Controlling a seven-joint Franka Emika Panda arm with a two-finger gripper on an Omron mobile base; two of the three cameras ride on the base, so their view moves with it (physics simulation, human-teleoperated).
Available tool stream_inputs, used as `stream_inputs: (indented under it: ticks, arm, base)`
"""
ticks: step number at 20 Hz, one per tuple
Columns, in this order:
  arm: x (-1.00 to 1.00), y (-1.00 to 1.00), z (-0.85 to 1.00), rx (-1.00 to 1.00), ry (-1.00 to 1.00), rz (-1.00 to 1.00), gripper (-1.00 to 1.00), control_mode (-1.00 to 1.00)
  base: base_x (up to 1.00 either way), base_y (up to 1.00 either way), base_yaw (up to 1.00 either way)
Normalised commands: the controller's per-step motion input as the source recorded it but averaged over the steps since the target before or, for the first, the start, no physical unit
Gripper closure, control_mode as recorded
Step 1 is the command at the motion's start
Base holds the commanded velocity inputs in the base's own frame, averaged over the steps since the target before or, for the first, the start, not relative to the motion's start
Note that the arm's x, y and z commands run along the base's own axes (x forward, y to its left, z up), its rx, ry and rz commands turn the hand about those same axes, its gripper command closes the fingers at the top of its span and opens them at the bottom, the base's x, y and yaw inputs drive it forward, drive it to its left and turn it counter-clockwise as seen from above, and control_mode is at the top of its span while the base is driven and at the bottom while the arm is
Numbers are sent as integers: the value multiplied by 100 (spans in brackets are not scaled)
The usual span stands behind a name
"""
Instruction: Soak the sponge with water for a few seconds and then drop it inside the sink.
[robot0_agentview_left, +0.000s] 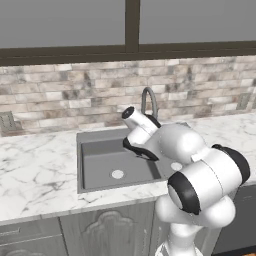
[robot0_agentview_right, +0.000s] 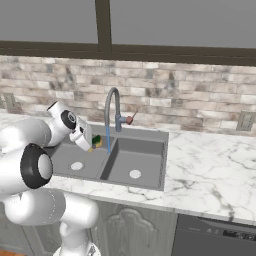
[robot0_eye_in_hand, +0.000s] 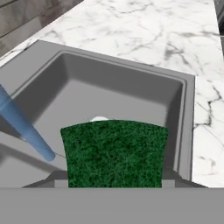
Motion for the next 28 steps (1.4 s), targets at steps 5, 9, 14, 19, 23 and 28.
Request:
stream_inputs:
  ticks: [5, 9, 14, 19, 23, 28]
  arm:
    - [20, 0, -1, 0, 0, 0, 100, -100]
    - [18, 0, -2, 0, 0, 0, 100, -100]
    - [24, 0, -9, 0, 0, 0, 100, -100]
    - [26, 0, -28, 0, 0, 0, 100, -100]
    - [19, 0, -21, 0, 0, 0, 100, -100]
    - [12, -1, -5, 0, 0, 0, 100, -100]
  base:
    - [0, 0, 0]
    - [0, 0, 0]
    - [0, 0, 0]
    - [0, 0, 0]
    - [0, 0, 0]
    - [0, 0, 0]
